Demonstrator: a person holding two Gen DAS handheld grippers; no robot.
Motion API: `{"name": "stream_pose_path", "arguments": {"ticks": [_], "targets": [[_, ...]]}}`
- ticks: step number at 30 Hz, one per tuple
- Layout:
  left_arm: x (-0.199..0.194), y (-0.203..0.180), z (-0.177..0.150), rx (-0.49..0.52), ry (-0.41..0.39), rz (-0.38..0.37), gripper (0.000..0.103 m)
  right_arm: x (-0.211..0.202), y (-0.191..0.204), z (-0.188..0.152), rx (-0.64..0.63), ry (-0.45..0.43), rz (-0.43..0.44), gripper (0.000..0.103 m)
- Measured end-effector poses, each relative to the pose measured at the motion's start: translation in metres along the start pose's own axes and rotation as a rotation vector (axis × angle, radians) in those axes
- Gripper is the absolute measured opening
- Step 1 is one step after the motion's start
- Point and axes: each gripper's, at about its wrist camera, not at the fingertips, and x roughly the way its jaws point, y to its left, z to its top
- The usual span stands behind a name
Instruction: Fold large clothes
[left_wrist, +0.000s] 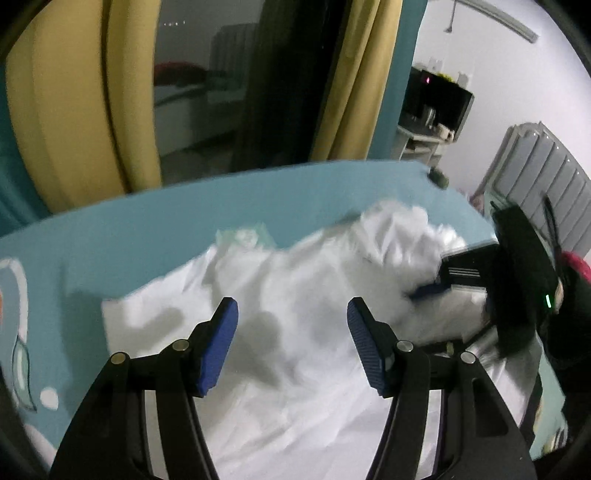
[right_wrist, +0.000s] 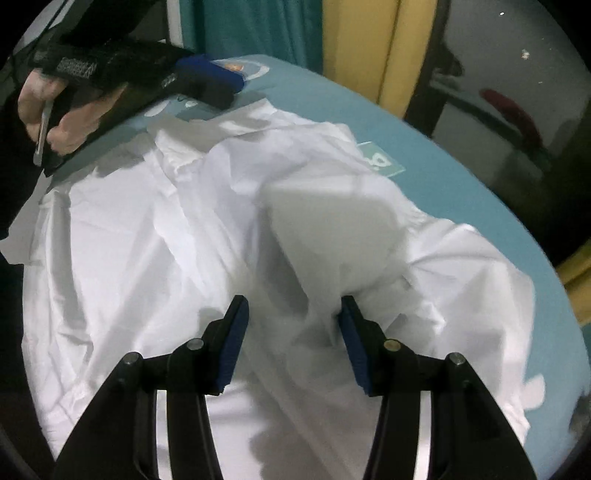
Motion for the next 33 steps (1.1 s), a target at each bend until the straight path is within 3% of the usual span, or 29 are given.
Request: {"name": "stream_pose_path", "arguments": {"ticks": [4, 7, 12, 18, 19, 21, 22, 23, 25, 26, 27, 29, 33], "targets": [[0.045, -0.009, 0.013, 0.028, 0.065, 0.015, 0.065, -0.024, 0.002, -0.014, 0.015, -0.038, -0.045, 0.051], [0.073, -0.014, -0.006, 0.042, 0.161, 0.060, 0.065, -0.049, -0.015, -0.023, 0.083, -0.107, -0.127, 0.051], [0.049, -0.014, -0.026, 0.065, 0.120, 0.069, 0.065, -0.066, -0.057, -0.044, 0.322, -0.188, -0.244, 0.051], [0.026, 0.010, -0.039, -0.001, 0.091, 0.131, 0.065, -0.042, -0.081, -0.058, 0.467, -0.111, -0.224, 0.050], [0.026, 0.013, -0.040, -0.009, 0.094, 0.134, 0.065, -0.039, -0.078, -0.061, 0.467, -0.104, -0.211, 0.048], [0.029, 0.021, -0.044, -0.034, 0.109, 0.125, 0.065, -0.033, -0.070, -0.061, 0.449, -0.092, -0.227, 0.028], [0.030, 0.022, -0.045, -0.041, 0.112, 0.119, 0.065, -0.032, -0.070, -0.061, 0.452, -0.095, -0.233, 0.009], [0.031, 0.024, -0.046, -0.047, 0.112, 0.106, 0.065, -0.034, -0.067, -0.062, 0.458, -0.101, -0.231, 0.001], [0.030, 0.027, -0.047, -0.059, 0.098, 0.075, 0.065, -0.044, -0.062, -0.064, 0.465, -0.111, -0.253, 0.001], [0.027, 0.028, -0.047, -0.062, 0.083, 0.056, 0.057, -0.050, -0.056, -0.064, 0.463, -0.112, -0.266, 0.001], [0.024, 0.028, -0.048, -0.058, 0.069, 0.046, 0.034, -0.056, -0.052, -0.065, 0.460, -0.113, -0.271, 0.001], [0.021, 0.028, -0.048, -0.035, 0.056, 0.059, 0.006, -0.063, -0.043, -0.065, 0.454, -0.118, -0.290, 0.001], [0.010, 0.025, -0.051, -0.028, 0.028, 0.052, 0.002, -0.074, -0.032, -0.069, 0.473, -0.133, -0.288, 0.001]]}}
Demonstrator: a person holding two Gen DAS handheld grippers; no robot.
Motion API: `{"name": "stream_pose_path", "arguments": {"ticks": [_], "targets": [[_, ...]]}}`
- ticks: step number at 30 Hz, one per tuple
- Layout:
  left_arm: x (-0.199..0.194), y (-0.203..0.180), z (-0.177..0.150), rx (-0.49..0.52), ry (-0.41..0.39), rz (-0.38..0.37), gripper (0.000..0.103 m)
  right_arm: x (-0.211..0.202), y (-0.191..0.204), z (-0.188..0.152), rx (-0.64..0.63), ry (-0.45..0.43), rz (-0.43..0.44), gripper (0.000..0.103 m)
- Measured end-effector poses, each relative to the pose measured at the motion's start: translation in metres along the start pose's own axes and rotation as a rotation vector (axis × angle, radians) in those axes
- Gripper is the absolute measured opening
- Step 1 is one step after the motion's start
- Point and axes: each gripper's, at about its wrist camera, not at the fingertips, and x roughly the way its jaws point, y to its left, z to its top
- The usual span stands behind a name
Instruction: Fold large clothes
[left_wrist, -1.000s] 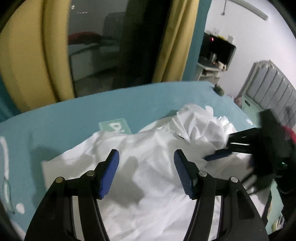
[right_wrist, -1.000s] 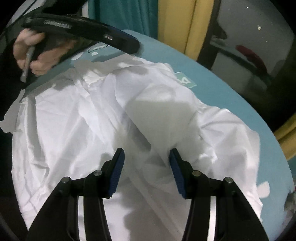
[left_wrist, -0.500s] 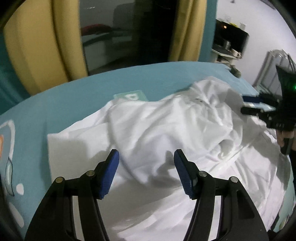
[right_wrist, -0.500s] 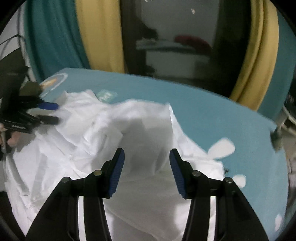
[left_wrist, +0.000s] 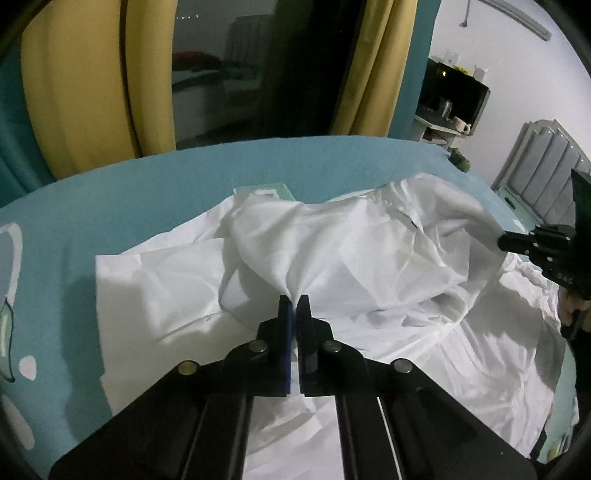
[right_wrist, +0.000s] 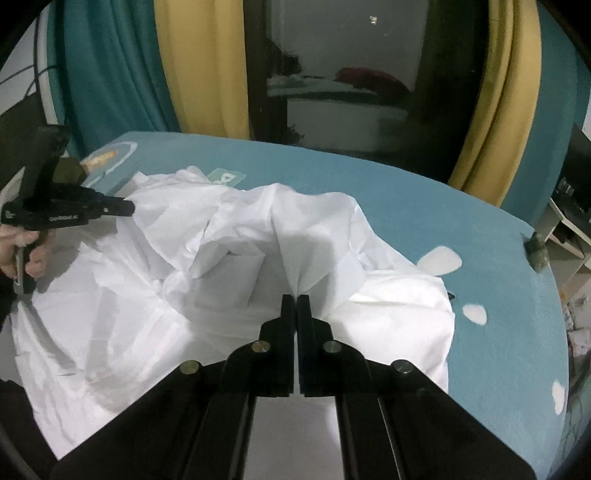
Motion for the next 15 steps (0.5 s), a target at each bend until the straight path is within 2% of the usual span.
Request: {"name": "stream_pose_path", "arguments": {"ticks": [5, 9, 13, 15], "targets": [[-0.006, -0.004, -0.009, 0.010, 0.013, -0.001, 0.002, 0.009, 0.012, -0.016, -0.021, 0.036, -0.020, 0.001], [0.010, -0.004, -0.021, 0.035, 0.068, 0.035, 0.003, 0.028, 0.007, -0.030, 0.010, 0.085, -0.015, 0.001], [0.003, -0.002, -0.021, 0.021, 0.058, 0.049, 0.003, 0.027, 0.004, -0.032, 0.029, 0.085, -0.019, 0.002], [-0.004, -0.002, -0.019, 0.014, 0.048, 0.056, 0.008, 0.021, 0.005, -0.028, 0.021, 0.080, -0.035, 0.002]]}}
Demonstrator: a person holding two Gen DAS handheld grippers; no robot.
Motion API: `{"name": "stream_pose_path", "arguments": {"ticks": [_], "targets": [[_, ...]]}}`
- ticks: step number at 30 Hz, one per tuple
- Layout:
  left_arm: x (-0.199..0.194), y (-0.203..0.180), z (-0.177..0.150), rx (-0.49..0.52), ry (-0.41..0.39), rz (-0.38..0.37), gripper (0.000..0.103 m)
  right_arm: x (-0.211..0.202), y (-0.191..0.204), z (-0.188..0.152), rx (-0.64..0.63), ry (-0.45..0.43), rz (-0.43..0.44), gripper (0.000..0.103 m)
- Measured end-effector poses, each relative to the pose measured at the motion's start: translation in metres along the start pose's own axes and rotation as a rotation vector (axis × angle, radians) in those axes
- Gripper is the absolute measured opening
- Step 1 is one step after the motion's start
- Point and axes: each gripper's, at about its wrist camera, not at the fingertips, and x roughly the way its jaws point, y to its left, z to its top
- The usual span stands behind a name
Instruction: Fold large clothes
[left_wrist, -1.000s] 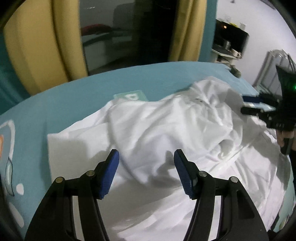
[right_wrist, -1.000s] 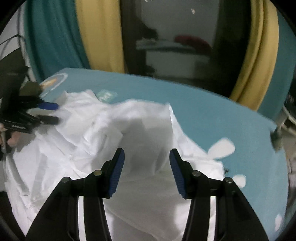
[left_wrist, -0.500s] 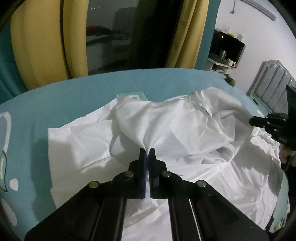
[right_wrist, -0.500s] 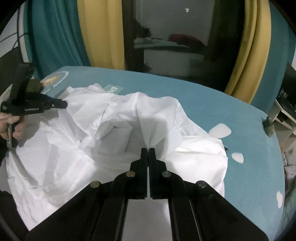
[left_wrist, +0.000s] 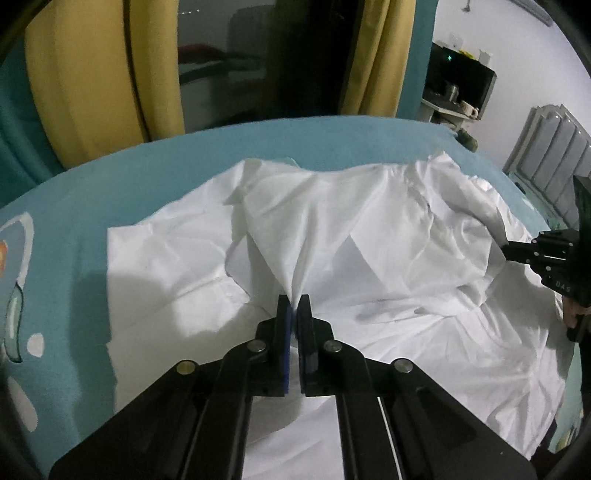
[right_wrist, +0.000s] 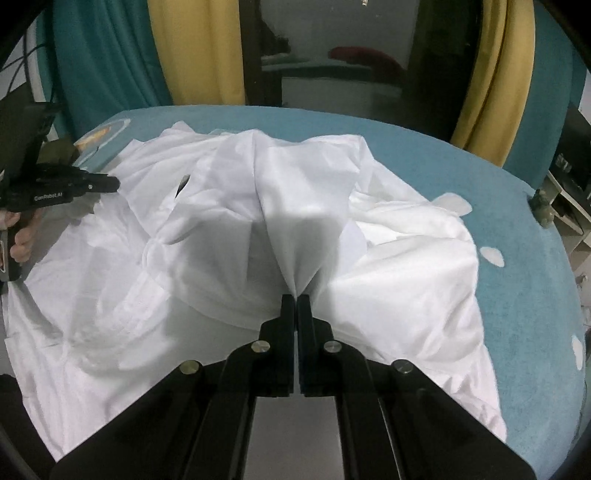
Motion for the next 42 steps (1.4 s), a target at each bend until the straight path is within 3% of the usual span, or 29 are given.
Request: {"name": "stream_pose_path", "arguments": {"ticks": [1, 3, 9, 17, 25, 30, 32, 35, 42], "targets": [[-0.004, 0.001, 0.001, -0.008, -0.007, 0.009, 0.012, -0.005, 0.000, 0.002, -0.004, -0.014, -0.005, 0.003], [-0.012, 0.000, 0.004, -0.020, -0.024, 0.018, 0.036, -0.012, 0.001, 0.004, -0.011, -0.025, -0.006, 0.006], [-0.018, 0.000, 0.014, -0.030, -0.068, 0.004, 0.045, -0.016, -0.002, 0.024, -0.017, -0.046, -0.069, 0.027], [0.021, 0.005, 0.011, -0.062, 0.019, 0.016, 0.046, 0.011, -0.007, 0.041, 0.014, -0.018, -0.084, 0.031], [0.026, 0.007, 0.007, -0.085, 0.010, 0.020, 0.046, 0.030, -0.008, 0.037, 0.031, 0.023, -0.108, 0.039], [0.015, 0.004, 0.004, -0.096, -0.011, 0.021, 0.046, 0.021, -0.007, 0.033, 0.043, 0.018, -0.114, 0.043], [0.007, 0.003, 0.002, -0.102, -0.021, 0.020, 0.046, 0.012, -0.007, 0.031, 0.052, 0.003, -0.113, 0.057], [-0.008, -0.001, -0.002, -0.102, -0.041, 0.023, 0.046, -0.003, -0.005, 0.027, 0.053, -0.021, -0.118, 0.068], [-0.054, -0.006, -0.020, -0.110, -0.101, 0.030, 0.047, -0.043, -0.004, 0.009, 0.063, -0.060, -0.151, 0.070]]}}
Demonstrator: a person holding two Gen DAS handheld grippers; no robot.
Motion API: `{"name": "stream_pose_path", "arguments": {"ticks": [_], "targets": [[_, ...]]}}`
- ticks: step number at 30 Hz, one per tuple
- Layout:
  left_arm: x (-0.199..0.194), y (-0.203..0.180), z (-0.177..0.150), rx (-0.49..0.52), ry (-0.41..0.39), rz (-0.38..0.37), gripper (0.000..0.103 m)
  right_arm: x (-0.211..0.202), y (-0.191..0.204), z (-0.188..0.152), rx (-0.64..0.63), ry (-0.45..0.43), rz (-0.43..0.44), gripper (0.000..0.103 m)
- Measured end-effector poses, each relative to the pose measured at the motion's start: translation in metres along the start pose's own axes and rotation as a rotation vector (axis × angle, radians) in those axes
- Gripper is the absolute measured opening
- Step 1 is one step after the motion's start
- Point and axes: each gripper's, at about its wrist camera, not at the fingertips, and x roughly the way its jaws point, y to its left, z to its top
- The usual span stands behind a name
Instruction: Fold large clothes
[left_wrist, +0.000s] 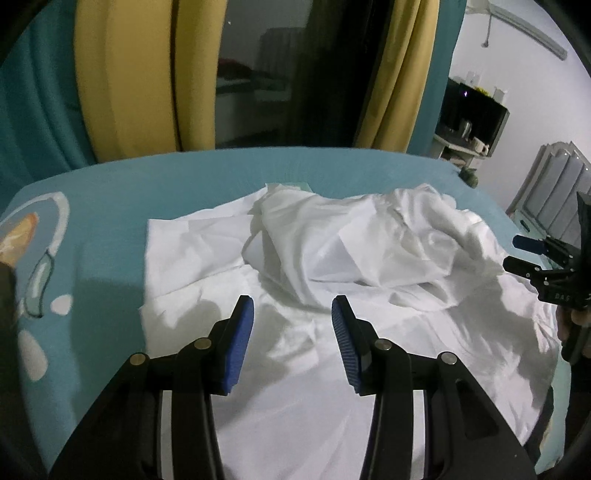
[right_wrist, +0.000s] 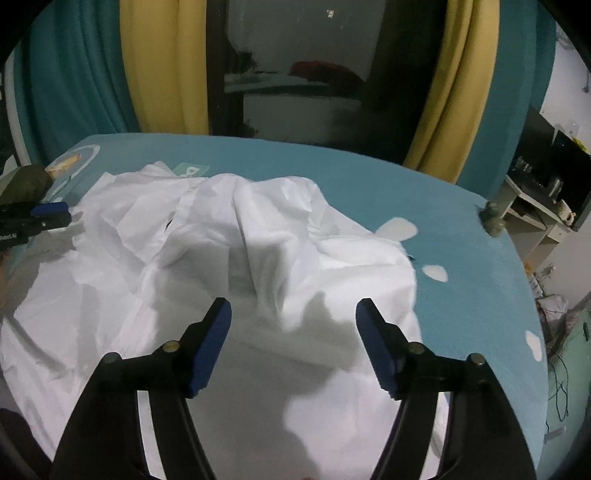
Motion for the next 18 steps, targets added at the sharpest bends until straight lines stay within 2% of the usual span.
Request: {"name": "stream_pose_path", "arguments": {"ticks": [7, 12, 18], "targets": [[-0.050, 0.010, -0.027, -0.018, -0.051, 0.021, 0.047, -0.038, -0.023, -0.032, 0.065, -0.007, -0.049, 0.071], [-0.076, 0.023, -0.060, -0.029, -0.058, 0.075, 0.049, -0.063, -0.044, -0.066, 0.132, 0.001, -0.096, 0.071], [-0.106, 0.054, -0.107, -0.120, -0.055, 0.144, 0.053, -0.084, -0.077, -0.111, 0.253, 0.018, -0.149, 0.071]]}}
